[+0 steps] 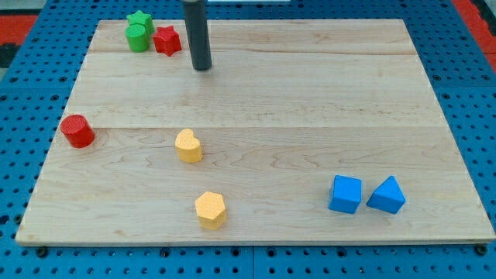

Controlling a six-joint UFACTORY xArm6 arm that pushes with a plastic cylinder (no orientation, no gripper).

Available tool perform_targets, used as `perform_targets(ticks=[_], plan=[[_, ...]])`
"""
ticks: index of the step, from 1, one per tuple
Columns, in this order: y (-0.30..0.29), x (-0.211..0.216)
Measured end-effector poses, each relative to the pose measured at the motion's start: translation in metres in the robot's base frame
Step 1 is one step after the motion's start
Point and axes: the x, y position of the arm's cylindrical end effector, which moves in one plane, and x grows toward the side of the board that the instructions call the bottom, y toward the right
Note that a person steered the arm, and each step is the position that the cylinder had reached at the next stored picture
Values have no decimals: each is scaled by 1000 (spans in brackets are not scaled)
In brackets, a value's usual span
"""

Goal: Slide the red circle to red star

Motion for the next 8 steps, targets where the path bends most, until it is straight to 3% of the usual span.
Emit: perform_targets(ticks=[1,2,3,4,6,8], plan=[[-7,92],[-69,134],[-140,150],[-180,142],[-153,41],[-136,15]])
